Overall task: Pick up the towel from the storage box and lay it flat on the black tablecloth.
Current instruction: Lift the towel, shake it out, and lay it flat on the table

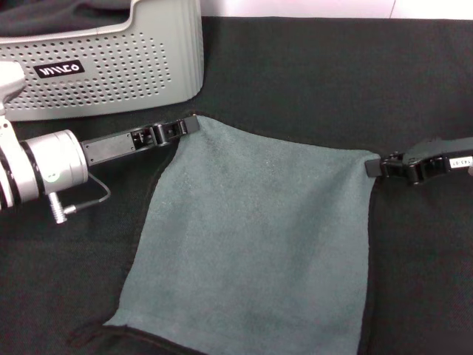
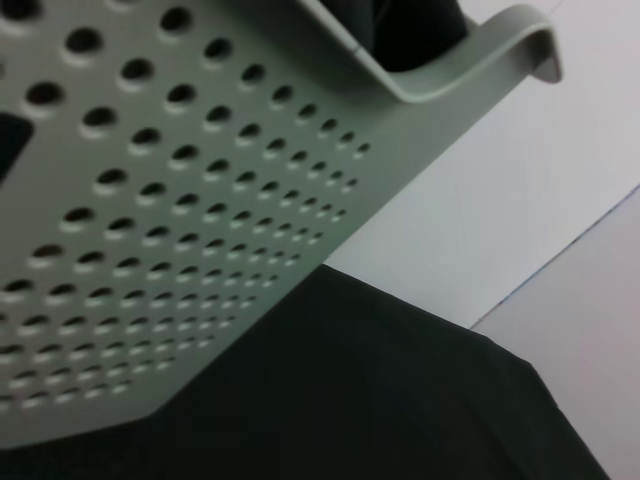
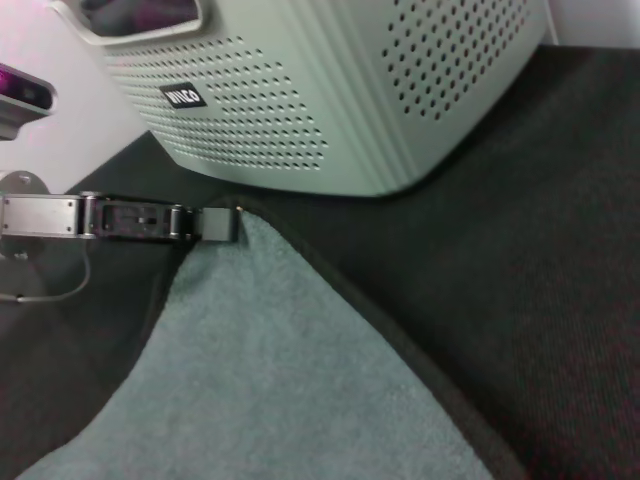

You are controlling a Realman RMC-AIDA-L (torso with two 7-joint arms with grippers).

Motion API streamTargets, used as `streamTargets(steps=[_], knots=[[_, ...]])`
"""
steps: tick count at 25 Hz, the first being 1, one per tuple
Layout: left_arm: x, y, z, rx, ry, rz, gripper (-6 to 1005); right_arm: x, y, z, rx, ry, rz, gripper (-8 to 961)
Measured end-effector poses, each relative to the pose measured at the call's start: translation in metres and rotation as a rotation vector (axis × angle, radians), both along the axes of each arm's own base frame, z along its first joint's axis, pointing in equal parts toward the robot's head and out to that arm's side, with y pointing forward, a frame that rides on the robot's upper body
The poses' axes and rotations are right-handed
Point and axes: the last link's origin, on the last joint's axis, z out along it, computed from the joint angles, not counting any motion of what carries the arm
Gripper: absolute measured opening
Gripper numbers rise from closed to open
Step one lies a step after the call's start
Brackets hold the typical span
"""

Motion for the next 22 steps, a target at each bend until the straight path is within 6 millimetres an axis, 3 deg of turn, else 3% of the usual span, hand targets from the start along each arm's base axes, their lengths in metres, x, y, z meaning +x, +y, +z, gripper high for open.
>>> streamTargets(steps=[12, 15, 22], knots=[[-0.006, 0.007, -0.010, 0.045, 0.059, 0.053, 14, 0.007, 0.006, -0.003, 0.021, -0.022, -0.038, 8], [-0.010, 0.010, -0.011, 0.064, 0.086, 0.082, 69, 0.009, 0.008, -0.003, 0.036, -0.032, -0.053, 8], [-0.017, 0.015, -0.011, 0.099, 0.109, 0.135, 192, 0.013, 0.010, 0.000, 0.071, -0.043, -0.073, 184]])
